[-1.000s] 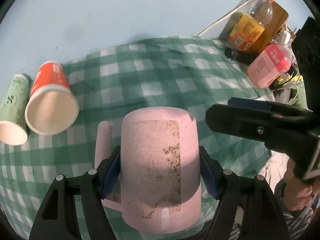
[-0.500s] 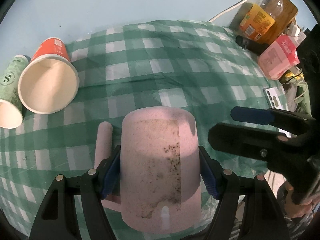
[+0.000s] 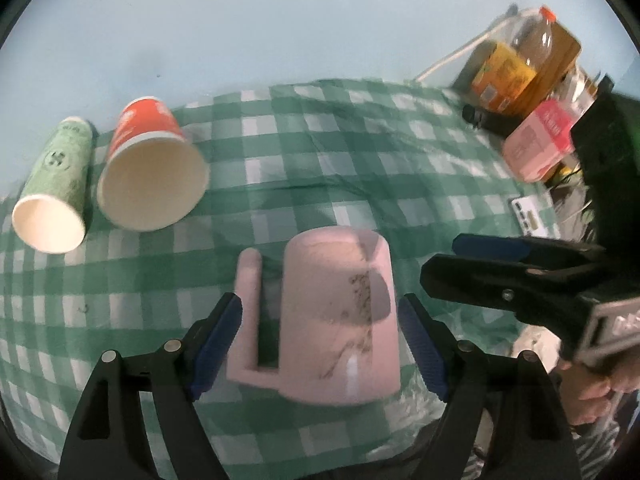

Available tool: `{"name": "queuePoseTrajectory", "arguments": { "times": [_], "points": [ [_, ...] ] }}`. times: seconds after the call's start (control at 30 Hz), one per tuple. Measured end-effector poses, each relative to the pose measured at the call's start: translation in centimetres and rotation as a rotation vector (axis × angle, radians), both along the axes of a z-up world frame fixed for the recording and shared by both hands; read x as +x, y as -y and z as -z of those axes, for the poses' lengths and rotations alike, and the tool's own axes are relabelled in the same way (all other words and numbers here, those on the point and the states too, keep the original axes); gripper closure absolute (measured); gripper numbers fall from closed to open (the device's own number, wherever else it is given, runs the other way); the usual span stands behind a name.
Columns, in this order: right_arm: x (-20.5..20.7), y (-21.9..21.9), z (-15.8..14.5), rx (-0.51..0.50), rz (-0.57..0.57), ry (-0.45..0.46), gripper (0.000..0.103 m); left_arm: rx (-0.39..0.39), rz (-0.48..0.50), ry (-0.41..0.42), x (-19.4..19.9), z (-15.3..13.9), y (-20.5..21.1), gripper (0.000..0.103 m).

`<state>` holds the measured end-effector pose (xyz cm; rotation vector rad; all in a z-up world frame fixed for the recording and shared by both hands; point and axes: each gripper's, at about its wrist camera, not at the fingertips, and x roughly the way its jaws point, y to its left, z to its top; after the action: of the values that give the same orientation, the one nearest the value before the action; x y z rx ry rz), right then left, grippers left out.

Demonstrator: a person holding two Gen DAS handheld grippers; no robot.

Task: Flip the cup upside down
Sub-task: 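Lift the pink mug with the right gripper and rotate it rim-down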

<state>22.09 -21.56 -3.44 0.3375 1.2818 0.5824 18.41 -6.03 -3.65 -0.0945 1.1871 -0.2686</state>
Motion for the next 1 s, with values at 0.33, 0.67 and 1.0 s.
{"name": "queuePoseTrajectory", "arguments": {
  "times": [0.33, 0.67, 1.0],
  "points": [
    [0.0, -3.8, 1.3, -0.012, -0.029, -0.066, 0.02, -0.018, -0.083, 0.036, -1.8, -0.3, -5.4, 0.016],
    [1.4, -5.9, 3.3, -0.034, -0.005, -0.14, 0.02, -0.042, -0.133, 0.048, -3.0, 0.8, -9.0, 0.016],
    [2.5, -7.2, 4.8, -0.079, -0.007, -0.186, 0.02, -0.078, -0.128, 0.019, -3.0, 3.0, -9.6, 0.016]
  ]
}}
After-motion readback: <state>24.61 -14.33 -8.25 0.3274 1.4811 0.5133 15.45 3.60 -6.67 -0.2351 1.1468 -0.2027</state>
